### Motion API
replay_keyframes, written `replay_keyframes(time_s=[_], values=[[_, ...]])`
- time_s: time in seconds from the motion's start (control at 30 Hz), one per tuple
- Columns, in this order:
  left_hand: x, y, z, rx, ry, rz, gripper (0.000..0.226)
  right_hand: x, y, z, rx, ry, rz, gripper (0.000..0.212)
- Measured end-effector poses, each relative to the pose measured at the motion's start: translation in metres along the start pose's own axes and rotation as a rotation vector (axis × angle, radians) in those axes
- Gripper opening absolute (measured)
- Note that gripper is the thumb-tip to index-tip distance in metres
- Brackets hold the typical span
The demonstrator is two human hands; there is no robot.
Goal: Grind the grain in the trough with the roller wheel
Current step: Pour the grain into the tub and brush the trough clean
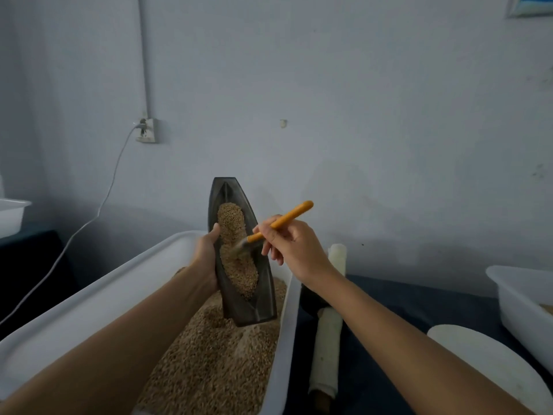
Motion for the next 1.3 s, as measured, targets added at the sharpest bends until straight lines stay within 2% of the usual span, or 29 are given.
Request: replay_keyframes(time_s=[0.13,0.47,0.63,0.93,1.17,1.3], values=[[0.000,-0.001,-0.002,0.019,0.012,-0.009,0.052,-0.002,-0.014,-0.004,-0.013,-0.025,-0.073,0.030],[0.003,0.001,-0.002,0.037,0.044,-0.011,0.048,-0.008,-0.006,-0.007,-0.053,0.048,-0.095,0.029],[0.004,-0.001,0.002,0.044,0.054,-0.012,0.052,-0.007,0.006,-0.002,-0.020,-0.096,-0.005,0.033],[0.003,-0.006,0.005,0.027,0.066,-0.060,0.049,-0.016,0.004,-0.016,-0.104,-0.017,-0.028,0.035],[0.003,-0.002,0.006,0.045,0.026,-0.012,0.051,-0.005,0.018,-0.003,-0.086,-0.163,0.035,0.038],[0.004,-0.004,0.008,0.074,0.001,-0.038,0.049,-0.006,0.011,-0.017,-0.182,-0.075,-0.006,0.038]])
Point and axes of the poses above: each hand's wrist, its own x-axis towards the middle knuckle, its own z-axis out of the back of the hand, y = z × x, the point moved 8 cm from there along x, towards the middle knuckle, and after that the axes turned 3 degrees about y, right-handed, at the moved point
